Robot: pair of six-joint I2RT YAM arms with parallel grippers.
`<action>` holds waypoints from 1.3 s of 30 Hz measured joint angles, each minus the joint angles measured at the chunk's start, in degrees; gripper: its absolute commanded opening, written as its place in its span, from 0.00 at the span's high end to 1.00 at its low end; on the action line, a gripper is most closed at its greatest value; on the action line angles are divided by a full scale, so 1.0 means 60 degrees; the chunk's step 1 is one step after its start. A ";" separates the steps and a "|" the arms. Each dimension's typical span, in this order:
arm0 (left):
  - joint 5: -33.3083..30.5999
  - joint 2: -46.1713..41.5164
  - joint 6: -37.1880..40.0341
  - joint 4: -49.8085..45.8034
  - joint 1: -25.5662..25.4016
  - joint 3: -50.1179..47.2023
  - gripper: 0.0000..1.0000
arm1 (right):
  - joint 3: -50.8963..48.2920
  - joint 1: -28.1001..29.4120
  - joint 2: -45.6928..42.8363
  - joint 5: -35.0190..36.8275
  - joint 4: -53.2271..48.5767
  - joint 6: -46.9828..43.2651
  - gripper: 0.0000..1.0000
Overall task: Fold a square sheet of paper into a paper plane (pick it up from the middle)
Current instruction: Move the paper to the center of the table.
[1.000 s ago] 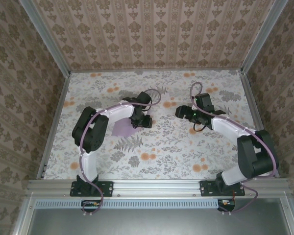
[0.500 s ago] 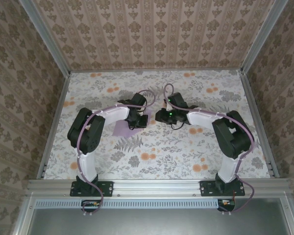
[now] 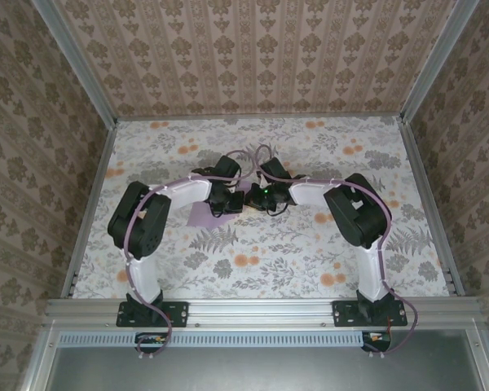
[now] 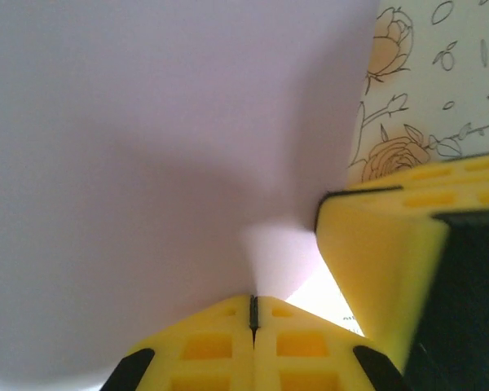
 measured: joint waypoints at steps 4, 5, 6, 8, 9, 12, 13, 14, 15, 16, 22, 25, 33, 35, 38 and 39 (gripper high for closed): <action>-0.0087 -0.1093 -0.0313 0.0062 0.0226 -0.0539 0.67 | 0.0175 0.0000 0.0084 0.0047 -0.0302 -0.0011 0.90; -0.0149 -0.1428 -0.0419 0.0076 0.0335 -0.0714 0.60 | 0.0200 0.0000 0.0084 0.0062 -0.0382 -0.0011 0.90; -0.0215 -0.1829 -0.0543 0.0109 0.0492 -0.0940 0.52 | 0.0233 0.0000 0.0087 0.0080 -0.0441 -0.0018 0.90; -0.0364 -0.2648 -0.0816 0.0226 0.0889 -0.1497 0.39 | 0.0277 0.0000 0.0098 0.0095 -0.0521 -0.0036 0.90; -0.0430 -0.3013 -0.0929 0.0262 0.1071 -0.1785 0.32 | 0.0291 0.0000 0.0098 0.0106 -0.0554 -0.0040 0.90; -0.0586 -0.3938 -0.1322 0.0357 0.1705 -0.2732 0.17 | 0.0328 0.0000 0.0102 0.0117 -0.0641 -0.0044 0.90; -0.0605 -0.4156 -0.1453 0.0353 0.1887 -0.3024 0.14 | 0.0342 0.0000 0.0106 0.0117 -0.0670 -0.0047 0.89; -0.0627 -0.4313 -0.1526 0.0353 0.2014 -0.3246 0.11 | 0.0350 0.0000 0.0109 0.0117 -0.0685 -0.0047 0.90; -0.0627 -0.4448 -0.1628 0.0353 0.2120 -0.3472 0.09 | 0.0368 0.0000 0.0117 0.0117 -0.0703 -0.0047 0.90; -0.0630 -0.4513 -0.1687 0.0339 0.2175 -0.3617 0.08 | 0.0382 0.0000 0.0120 0.0113 -0.0729 -0.0051 0.89; -0.0412 -0.4390 -0.1953 0.0557 0.2251 -0.3920 0.00 | 0.0401 0.0000 0.0138 0.0109 -0.0750 -0.0080 0.90; -0.0251 -0.4102 -0.1967 0.0838 0.2248 -0.3920 0.00 | 0.0401 0.0000 0.0138 0.0109 -0.0754 -0.0084 0.90; 0.0062 -0.2998 -0.1876 0.1053 0.2251 -0.3432 0.00 | 0.0401 0.0000 0.0138 0.0106 -0.0754 -0.0117 0.90; 0.0270 -0.2932 -0.1821 0.1239 0.2251 -0.3355 0.00 | 0.0401 0.0000 0.0138 0.0106 -0.0754 -0.0120 0.90; 0.0790 -0.2878 -0.1672 0.1661 0.2248 -0.3340 0.00 | 0.0401 0.0000 0.0138 0.0106 -0.0758 -0.0127 0.90; 0.0984 -0.2874 -0.1628 0.1807 0.2244 -0.3340 0.00 | 0.0401 0.0000 0.0138 0.0102 -0.0758 -0.0138 0.90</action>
